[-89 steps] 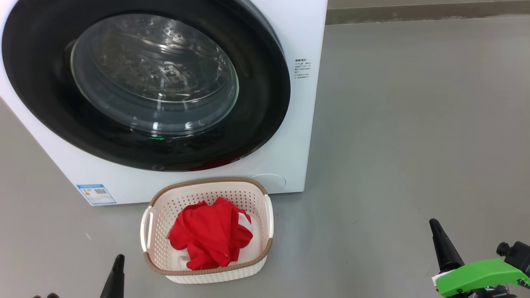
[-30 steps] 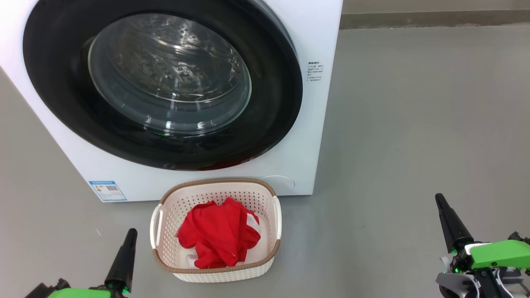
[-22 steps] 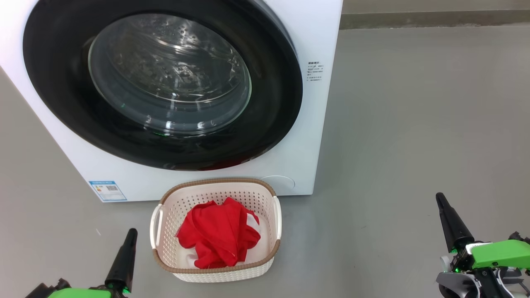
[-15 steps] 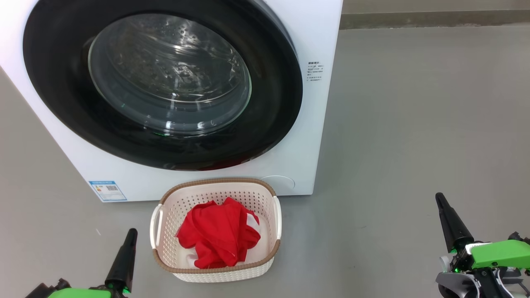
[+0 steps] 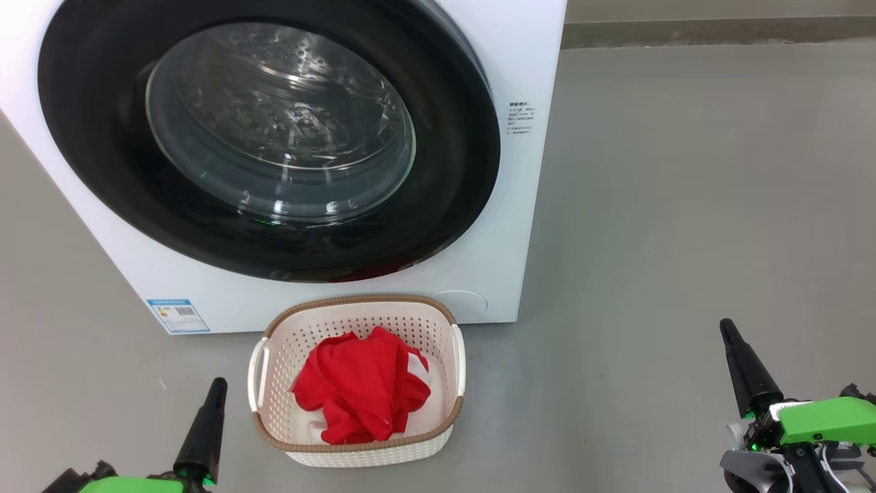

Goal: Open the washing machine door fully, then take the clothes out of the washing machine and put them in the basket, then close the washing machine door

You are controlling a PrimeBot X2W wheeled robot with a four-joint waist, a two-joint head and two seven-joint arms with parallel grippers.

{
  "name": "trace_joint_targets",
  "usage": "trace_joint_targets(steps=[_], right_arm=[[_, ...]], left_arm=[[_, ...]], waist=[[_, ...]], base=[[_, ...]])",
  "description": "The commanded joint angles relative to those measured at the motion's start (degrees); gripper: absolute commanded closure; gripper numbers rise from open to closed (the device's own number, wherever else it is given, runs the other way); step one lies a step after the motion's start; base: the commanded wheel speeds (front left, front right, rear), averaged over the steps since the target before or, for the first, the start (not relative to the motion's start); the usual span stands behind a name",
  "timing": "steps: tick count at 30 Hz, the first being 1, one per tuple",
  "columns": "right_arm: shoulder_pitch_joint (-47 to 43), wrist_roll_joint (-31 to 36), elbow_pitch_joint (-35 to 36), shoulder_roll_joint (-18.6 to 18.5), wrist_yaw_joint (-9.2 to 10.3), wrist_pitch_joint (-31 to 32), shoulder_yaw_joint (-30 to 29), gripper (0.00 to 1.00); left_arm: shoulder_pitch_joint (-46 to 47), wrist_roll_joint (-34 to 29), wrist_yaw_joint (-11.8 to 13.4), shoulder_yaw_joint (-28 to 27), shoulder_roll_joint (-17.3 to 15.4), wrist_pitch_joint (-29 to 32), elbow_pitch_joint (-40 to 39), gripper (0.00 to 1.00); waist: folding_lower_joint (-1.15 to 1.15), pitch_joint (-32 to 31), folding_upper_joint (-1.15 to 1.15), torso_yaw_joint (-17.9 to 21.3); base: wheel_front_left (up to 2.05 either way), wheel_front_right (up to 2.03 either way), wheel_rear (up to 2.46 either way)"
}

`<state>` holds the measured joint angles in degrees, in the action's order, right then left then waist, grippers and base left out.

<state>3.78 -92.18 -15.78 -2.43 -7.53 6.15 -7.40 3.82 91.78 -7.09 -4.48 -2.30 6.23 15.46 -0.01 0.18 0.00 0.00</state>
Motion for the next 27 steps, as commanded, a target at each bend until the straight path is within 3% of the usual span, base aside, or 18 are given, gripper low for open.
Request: trace_joint_targets(steps=[1,27], right_arm=[[2.4,0.0,1.8,-0.5,0.04,0.4,0.9,1.00],[2.4,0.0,1.8,-0.5,0.04,0.4,0.8,1.00]], left_arm=[[2.4,0.4,-0.4,-2.1,-0.6,0.3,-1.4,1.00],[2.4,0.4,-0.4,-2.0,-0.6,0.3,-1.4,1.00]], waist=[[0.01,0.0,0.00,0.0],[0.01,0.0,0.00,0.0]], base=[[0.00,0.00,0.00],[0.00,0.00,0.00]])
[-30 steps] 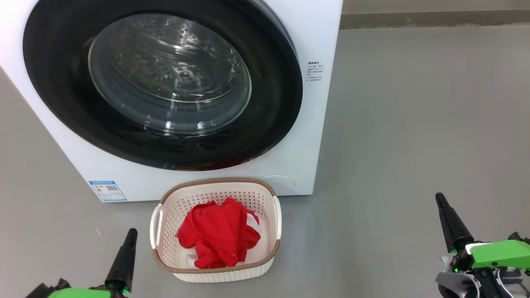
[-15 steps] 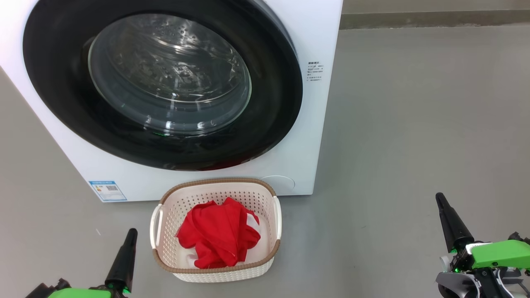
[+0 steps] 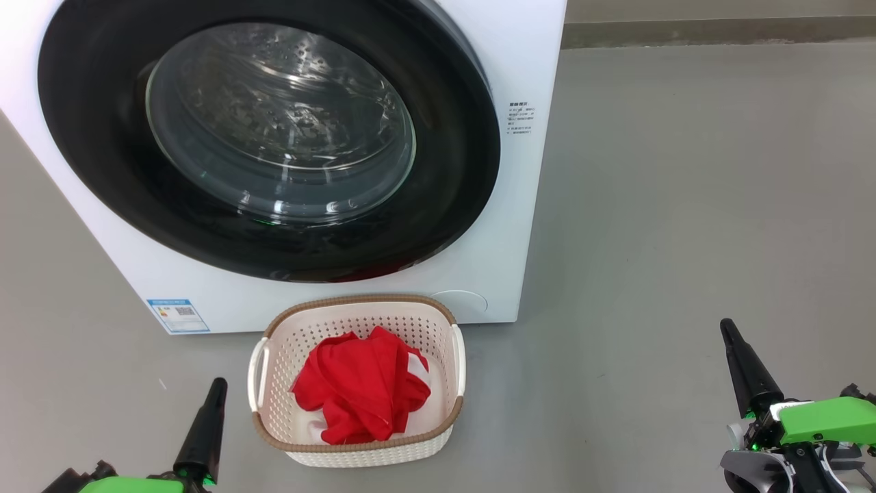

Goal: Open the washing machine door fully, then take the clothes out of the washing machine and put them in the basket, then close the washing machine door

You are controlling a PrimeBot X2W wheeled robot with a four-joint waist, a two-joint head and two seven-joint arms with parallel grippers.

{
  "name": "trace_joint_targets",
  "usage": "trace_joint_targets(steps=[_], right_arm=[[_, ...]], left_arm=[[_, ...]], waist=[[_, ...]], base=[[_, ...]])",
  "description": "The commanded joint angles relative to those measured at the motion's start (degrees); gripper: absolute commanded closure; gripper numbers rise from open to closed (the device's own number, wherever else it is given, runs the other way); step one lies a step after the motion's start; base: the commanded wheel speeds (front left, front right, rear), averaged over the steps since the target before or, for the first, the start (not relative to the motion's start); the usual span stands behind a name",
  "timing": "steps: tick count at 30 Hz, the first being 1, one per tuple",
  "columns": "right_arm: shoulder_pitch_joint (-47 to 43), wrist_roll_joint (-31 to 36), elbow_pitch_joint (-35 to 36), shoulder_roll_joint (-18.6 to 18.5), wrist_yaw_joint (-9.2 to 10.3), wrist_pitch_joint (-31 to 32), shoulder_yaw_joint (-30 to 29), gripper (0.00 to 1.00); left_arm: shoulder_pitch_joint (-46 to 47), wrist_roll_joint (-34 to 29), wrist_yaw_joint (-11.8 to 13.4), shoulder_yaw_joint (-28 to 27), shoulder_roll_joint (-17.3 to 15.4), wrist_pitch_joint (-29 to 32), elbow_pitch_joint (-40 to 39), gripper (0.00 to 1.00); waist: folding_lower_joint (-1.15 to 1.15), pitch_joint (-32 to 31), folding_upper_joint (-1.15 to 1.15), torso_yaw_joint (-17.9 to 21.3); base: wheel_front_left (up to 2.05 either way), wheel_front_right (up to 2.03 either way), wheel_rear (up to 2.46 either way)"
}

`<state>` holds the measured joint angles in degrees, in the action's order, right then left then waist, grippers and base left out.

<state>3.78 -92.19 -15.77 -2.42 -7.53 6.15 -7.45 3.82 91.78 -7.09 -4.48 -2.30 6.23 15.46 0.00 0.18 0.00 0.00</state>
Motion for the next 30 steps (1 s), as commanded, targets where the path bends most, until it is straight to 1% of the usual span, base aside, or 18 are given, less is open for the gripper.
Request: trace_joint_targets(steps=[1,30], right_arm=[[2.4,0.1,1.7,-0.5,0.04,0.4,0.9,1.00],[2.4,0.1,1.7,-0.5,0.04,0.4,0.9,1.00]], left_arm=[[2.4,0.4,-0.4,-2.0,-0.6,0.3,-1.4,1.00],[2.4,0.4,-0.4,-2.0,-0.6,0.3,-1.4,1.00]], waist=[[0.00,0.0,0.00,0.0],[0.00,0.0,0.00,0.0]], base=[[0.00,0.00,0.00],[0.00,0.00,0.00]])
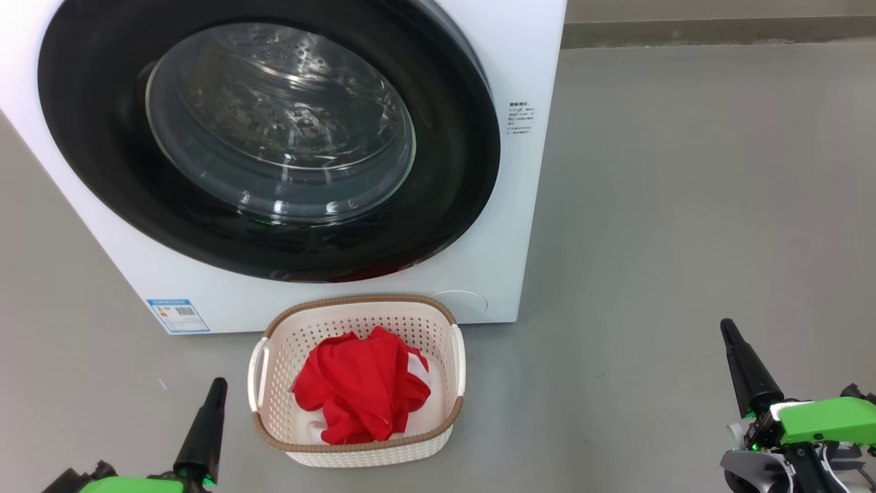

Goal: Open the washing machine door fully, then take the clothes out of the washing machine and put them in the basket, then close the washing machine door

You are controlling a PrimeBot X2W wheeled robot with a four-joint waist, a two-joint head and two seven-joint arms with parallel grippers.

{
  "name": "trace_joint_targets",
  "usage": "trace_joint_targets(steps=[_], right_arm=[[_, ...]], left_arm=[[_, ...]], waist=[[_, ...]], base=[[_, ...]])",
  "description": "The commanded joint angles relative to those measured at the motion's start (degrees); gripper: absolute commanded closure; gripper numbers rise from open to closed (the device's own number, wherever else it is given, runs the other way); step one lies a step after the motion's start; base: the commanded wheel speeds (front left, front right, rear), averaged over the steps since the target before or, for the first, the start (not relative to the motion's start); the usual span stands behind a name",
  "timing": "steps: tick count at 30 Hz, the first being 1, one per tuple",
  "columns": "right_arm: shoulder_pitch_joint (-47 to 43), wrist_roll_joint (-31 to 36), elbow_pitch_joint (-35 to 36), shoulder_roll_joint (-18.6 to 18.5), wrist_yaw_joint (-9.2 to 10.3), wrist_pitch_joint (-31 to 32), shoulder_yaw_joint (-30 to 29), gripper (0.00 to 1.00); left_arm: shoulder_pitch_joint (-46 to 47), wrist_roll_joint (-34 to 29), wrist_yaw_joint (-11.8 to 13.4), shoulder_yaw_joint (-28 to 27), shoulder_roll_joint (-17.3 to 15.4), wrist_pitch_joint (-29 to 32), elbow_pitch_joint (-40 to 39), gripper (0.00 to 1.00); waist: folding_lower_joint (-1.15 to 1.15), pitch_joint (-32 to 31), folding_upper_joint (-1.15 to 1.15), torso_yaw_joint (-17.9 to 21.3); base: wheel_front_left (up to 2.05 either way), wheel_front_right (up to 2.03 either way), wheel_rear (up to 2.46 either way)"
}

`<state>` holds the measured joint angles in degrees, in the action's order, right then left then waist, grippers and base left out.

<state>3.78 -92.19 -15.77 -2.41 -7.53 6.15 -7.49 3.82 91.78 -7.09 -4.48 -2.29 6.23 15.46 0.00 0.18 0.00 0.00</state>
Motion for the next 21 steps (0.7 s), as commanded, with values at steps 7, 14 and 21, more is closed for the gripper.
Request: trace_joint_targets(steps=[7,14,21], right_arm=[[2.4,0.1,1.7,-0.5,0.04,0.4,0.9,1.00],[2.4,0.1,1.7,-0.5,0.04,0.4,0.9,1.00],[2.4,0.1,1.7,-0.5,0.04,0.4,0.9,1.00]], left_arm=[[2.4,0.4,-0.4,-2.0,-0.6,0.3,-1.4,1.00],[2.4,0.4,-0.4,-2.0,-0.6,0.3,-1.4,1.00],[2.4,0.4,-0.4,-2.0,-0.6,0.2,-1.4,1.00]], waist=[[0.00,0.0,0.00,0.0],[0.00,0.0,0.00,0.0],[0.00,0.0,0.00,0.0]], base=[[0.00,0.00,0.00],[0.00,0.00,0.00],[0.00,0.00,0.00]])
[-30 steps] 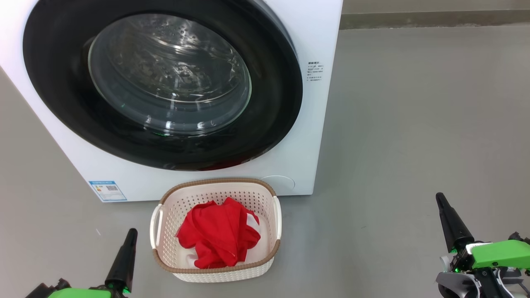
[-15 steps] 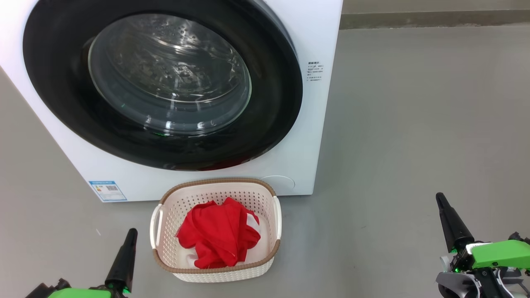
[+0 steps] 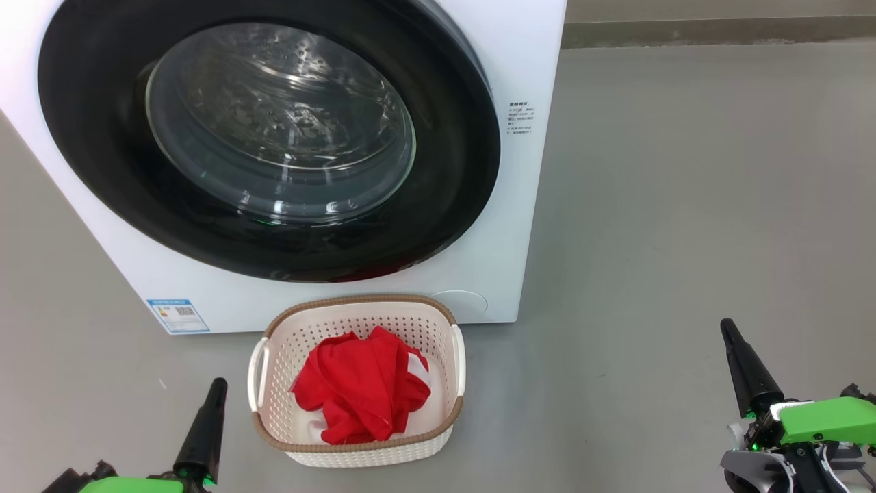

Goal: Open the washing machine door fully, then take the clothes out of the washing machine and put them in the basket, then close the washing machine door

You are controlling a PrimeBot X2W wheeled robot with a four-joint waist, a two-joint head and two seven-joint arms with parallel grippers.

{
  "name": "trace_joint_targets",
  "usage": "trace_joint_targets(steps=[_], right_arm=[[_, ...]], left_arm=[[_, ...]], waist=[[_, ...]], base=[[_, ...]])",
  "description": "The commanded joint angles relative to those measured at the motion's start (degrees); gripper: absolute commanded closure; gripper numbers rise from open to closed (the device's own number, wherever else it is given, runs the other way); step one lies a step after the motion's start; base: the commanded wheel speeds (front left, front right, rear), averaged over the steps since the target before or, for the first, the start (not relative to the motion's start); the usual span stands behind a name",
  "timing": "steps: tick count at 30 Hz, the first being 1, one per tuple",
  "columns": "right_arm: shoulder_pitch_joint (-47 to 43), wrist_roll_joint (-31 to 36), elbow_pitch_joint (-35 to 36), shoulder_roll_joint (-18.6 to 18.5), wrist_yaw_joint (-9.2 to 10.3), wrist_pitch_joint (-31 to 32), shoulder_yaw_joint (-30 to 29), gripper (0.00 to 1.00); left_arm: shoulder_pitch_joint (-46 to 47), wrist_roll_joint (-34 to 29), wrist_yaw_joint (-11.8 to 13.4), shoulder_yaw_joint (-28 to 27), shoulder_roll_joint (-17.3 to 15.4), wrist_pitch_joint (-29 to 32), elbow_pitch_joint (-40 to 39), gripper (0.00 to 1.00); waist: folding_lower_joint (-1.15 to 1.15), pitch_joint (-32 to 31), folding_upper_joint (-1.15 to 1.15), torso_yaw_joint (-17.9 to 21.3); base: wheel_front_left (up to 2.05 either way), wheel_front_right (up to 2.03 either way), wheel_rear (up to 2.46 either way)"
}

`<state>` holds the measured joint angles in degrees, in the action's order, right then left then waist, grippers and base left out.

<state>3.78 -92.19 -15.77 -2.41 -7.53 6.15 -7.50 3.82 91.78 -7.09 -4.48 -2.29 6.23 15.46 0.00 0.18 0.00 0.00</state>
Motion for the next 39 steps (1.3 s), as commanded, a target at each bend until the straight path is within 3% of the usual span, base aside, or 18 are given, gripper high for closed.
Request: trace_joint_targets(steps=[1,39], right_arm=[[2.4,0.1,1.7,-0.5,0.04,0.4,0.9,1.00],[2.4,0.1,1.7,-0.5,0.04,0.4,0.9,1.00]], left_arm=[[2.4,0.4,-0.4,-2.0,-0.6,0.2,-1.4,1.00],[2.4,0.4,-0.4,-2.0,-0.6,0.2,-1.4,1.00]], waist=[[0.00,0.0,0.00,0.0],[0.00,0.0,0.00,0.0]], base=[[0.00,0.00,0.00],[0.00,0.00,0.00]])
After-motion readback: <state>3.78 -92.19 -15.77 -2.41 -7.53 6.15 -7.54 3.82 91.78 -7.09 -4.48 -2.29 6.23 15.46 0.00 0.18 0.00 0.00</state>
